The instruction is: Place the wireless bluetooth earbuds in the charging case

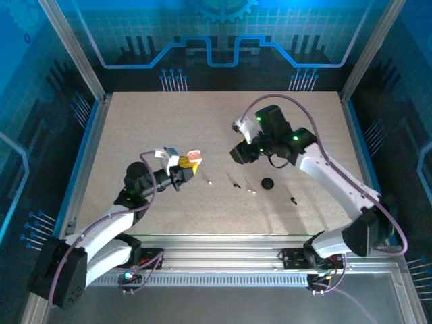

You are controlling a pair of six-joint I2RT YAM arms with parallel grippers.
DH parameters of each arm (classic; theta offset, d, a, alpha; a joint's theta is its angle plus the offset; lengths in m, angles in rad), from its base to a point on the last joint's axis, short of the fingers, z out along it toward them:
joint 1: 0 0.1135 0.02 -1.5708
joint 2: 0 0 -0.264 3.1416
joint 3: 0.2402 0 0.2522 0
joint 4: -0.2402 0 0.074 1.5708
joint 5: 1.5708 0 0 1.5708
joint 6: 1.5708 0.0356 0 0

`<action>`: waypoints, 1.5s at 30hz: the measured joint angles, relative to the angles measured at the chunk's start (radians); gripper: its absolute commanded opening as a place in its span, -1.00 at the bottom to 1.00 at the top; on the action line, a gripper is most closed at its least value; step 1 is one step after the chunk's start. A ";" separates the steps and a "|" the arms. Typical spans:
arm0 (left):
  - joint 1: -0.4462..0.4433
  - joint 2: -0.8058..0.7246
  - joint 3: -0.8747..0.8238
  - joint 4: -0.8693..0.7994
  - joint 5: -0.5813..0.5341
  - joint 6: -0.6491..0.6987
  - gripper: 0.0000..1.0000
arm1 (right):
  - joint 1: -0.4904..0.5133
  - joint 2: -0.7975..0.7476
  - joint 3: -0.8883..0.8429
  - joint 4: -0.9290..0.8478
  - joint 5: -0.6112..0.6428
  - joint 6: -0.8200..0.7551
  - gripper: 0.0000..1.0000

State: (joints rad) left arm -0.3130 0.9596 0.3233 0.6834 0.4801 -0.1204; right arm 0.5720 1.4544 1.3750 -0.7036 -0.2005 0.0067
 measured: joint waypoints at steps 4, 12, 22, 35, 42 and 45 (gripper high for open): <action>0.032 -0.112 -0.020 -0.051 -0.111 -0.031 -0.81 | 0.042 0.118 0.056 -0.064 0.048 0.127 -0.11; 0.072 -0.286 -0.060 -0.208 -0.320 -0.066 -0.83 | 0.108 0.304 0.101 -0.093 0.089 0.513 -0.06; 0.094 -0.352 -0.060 -0.359 -0.478 -0.066 -0.83 | 0.173 0.491 0.118 -0.043 0.107 1.161 0.02; 0.095 -0.412 -0.076 -0.388 -0.515 -0.089 -0.83 | 0.253 0.618 0.192 -0.048 0.143 1.810 -0.23; 0.095 -0.417 -0.081 -0.388 -0.514 -0.091 -0.81 | 0.252 0.629 0.192 -0.059 0.167 1.902 -0.20; 0.097 -0.426 -0.086 -0.388 -0.514 -0.091 -0.81 | 0.252 0.634 0.192 -0.054 0.168 1.914 -0.19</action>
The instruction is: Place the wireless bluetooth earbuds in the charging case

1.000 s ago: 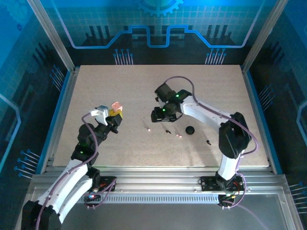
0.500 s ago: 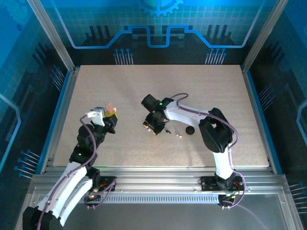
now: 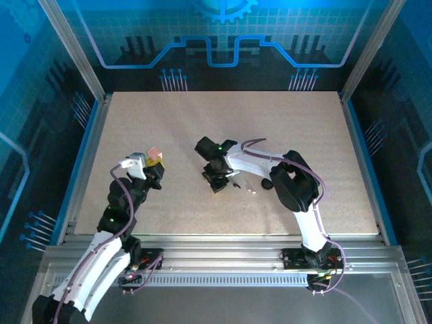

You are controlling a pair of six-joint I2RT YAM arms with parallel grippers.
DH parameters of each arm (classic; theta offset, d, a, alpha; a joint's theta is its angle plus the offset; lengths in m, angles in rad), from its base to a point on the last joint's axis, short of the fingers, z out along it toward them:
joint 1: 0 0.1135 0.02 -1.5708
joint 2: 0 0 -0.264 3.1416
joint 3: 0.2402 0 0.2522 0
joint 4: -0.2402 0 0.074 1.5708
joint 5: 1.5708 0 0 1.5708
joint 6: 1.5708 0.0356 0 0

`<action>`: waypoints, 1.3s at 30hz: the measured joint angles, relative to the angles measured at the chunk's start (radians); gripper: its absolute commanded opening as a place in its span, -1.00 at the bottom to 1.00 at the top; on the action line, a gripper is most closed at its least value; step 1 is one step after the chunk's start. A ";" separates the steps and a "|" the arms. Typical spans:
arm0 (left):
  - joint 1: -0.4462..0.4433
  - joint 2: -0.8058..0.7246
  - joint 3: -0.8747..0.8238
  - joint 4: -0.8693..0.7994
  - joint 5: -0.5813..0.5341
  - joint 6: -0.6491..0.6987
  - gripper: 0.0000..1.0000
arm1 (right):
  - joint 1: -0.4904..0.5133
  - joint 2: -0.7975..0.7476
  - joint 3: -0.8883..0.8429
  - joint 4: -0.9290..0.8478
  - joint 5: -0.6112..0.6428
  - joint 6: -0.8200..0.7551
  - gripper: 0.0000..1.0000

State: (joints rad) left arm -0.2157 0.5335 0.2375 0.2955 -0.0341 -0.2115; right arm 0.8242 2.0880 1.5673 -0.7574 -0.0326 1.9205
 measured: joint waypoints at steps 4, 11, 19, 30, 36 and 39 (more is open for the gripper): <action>0.002 -0.011 -0.004 0.001 0.000 0.000 -0.80 | 0.000 0.020 0.016 0.003 0.001 0.008 -0.19; 0.003 -0.013 -0.012 0.001 0.000 0.000 -0.80 | -0.005 0.043 0.049 0.016 0.003 0.010 -0.25; 0.003 -0.013 -0.013 0.001 0.000 0.000 -0.80 | -0.019 0.087 0.085 0.017 0.007 0.000 -0.25; 0.005 -0.013 -0.013 0.001 -0.004 0.000 -0.79 | -0.020 0.113 0.122 0.002 0.007 -0.033 -0.24; 0.005 -0.013 -0.013 0.001 -0.004 0.000 -0.79 | -0.019 0.113 0.122 -0.010 0.006 -0.043 -0.25; 0.008 -0.013 -0.017 0.003 -0.004 0.000 -0.79 | -0.019 0.113 0.122 -0.010 0.004 -0.042 -0.26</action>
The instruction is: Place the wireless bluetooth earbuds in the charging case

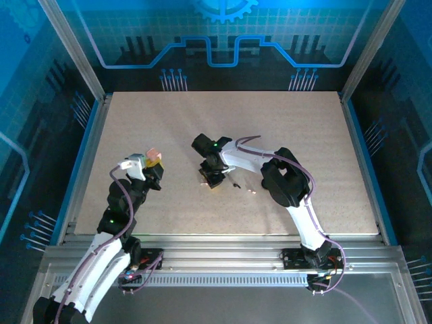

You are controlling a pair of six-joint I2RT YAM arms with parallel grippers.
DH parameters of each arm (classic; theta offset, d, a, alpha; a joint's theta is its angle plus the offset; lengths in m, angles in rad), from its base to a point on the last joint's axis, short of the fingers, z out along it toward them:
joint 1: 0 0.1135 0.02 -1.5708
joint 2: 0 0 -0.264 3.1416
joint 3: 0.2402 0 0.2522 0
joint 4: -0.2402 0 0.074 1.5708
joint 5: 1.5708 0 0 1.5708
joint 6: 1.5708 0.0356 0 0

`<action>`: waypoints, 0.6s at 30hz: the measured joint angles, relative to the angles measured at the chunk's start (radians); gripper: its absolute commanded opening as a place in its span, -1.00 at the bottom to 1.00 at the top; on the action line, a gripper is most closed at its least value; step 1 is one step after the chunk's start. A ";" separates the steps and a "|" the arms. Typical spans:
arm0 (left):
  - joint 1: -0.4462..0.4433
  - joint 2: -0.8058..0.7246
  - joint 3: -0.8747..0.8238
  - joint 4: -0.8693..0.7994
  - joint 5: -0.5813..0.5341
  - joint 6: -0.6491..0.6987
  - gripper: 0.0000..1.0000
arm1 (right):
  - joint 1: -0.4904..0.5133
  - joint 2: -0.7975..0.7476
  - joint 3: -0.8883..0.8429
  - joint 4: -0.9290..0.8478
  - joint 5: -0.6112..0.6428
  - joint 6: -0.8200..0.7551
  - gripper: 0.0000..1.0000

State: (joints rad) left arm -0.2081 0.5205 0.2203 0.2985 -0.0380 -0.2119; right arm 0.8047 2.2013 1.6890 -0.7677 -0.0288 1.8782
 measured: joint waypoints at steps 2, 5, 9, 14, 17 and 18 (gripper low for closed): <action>0.001 0.000 -0.004 0.002 0.000 0.000 -0.79 | 0.000 0.000 0.000 0.000 -0.004 0.004 -0.27; 0.002 0.000 -0.008 0.002 0.000 0.000 -0.79 | 0.002 0.000 0.000 0.000 -0.008 0.010 -0.27; 0.003 0.000 -0.009 0.005 0.000 0.000 -0.79 | 0.006 0.000 0.000 0.002 -0.018 0.018 -0.28; 0.003 0.000 -0.009 0.005 0.000 0.000 -0.79 | 0.006 0.000 -0.001 0.002 -0.031 0.029 -0.43; 0.003 0.000 -0.009 0.005 0.000 0.000 -0.79 | 0.006 0.000 -0.001 0.001 -0.031 0.031 -0.59; 0.003 0.000 -0.009 0.005 0.000 0.000 -0.79 | 0.006 0.000 -0.002 0.000 -0.031 0.031 -0.61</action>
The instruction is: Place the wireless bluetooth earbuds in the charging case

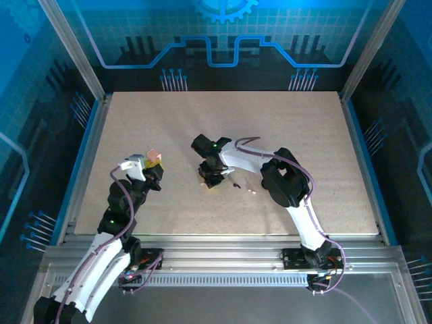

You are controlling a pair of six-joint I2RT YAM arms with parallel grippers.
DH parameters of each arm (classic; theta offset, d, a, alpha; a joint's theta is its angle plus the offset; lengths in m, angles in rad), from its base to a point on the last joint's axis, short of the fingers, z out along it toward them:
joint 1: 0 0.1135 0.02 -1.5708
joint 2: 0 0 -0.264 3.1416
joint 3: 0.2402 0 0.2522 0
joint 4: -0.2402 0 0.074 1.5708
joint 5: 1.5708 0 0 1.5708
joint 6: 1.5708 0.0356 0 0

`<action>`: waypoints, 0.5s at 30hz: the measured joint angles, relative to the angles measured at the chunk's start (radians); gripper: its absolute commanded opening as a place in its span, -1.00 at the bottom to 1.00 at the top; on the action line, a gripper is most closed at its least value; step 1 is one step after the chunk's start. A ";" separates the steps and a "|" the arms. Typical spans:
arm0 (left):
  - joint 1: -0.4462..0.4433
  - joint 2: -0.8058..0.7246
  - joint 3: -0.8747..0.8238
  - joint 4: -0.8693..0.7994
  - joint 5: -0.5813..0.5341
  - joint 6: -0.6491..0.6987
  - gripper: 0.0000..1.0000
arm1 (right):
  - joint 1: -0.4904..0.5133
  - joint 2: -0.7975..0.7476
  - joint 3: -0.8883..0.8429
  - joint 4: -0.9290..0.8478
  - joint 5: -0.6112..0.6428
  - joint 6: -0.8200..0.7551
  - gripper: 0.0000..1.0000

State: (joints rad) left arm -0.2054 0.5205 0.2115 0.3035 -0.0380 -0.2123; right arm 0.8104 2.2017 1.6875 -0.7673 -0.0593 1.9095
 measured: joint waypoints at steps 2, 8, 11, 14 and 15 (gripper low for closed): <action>0.000 0.000 0.000 0.000 0.000 0.000 -0.79 | 0.000 0.000 0.000 -0.001 0.000 0.002 -0.63; 0.000 0.000 0.000 0.000 0.001 0.000 -0.80 | 0.000 -0.001 0.000 -0.003 0.005 -0.011 -0.65; 0.000 0.008 0.000 0.001 0.015 0.000 -0.80 | 0.000 -0.010 -0.008 -0.004 0.029 -0.037 -0.65; 0.001 0.052 0.001 0.013 0.055 -0.002 -0.80 | 0.001 -0.041 -0.037 -0.016 0.085 -0.084 -0.65; 0.001 0.077 0.002 0.021 0.073 -0.006 -0.80 | 0.001 -0.058 -0.049 -0.020 0.109 -0.105 -0.65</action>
State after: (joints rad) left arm -0.2047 0.5976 0.2131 0.3244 0.0353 -0.2180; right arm 0.8112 2.1437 1.6386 -0.7872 0.0494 1.8046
